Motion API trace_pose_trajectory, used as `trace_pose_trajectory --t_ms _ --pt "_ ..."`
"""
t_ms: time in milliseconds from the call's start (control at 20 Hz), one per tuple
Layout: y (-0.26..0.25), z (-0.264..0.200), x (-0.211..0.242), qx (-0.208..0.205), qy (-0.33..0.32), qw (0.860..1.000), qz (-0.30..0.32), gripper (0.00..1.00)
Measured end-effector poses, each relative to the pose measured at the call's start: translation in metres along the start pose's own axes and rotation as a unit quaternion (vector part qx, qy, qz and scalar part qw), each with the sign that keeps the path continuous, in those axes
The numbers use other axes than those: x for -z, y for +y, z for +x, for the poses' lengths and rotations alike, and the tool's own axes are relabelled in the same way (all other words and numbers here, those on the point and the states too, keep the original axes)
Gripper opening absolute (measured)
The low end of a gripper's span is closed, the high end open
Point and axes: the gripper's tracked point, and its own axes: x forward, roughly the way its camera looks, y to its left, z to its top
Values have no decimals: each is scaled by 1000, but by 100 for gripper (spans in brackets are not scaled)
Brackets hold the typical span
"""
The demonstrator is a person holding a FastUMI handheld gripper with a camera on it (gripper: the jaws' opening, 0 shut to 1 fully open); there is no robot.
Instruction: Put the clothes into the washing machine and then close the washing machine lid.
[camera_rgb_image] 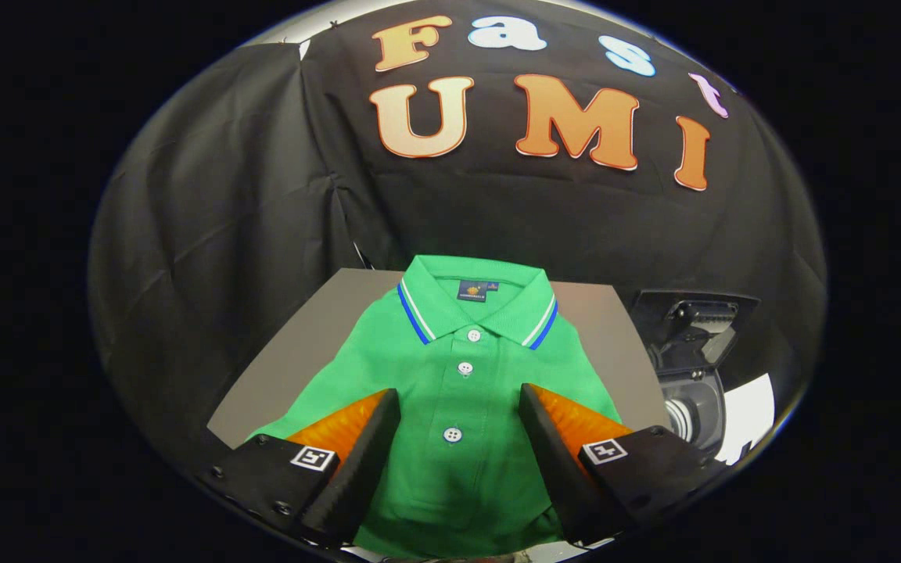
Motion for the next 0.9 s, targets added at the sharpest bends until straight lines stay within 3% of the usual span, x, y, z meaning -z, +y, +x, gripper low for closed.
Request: trace_pose_trajectory --t_ms 100,500,600,750,900 --pt "3 4 3 -9 8 1000 12 98" --pt "8 15 -5 -34 12 999 13 60" --pt "8 19 -5 -38 16 999 12 59" --pt "8 17 -6 -43 6 999 12 35" --pt "9 15 -9 -50 2 999 7 28"
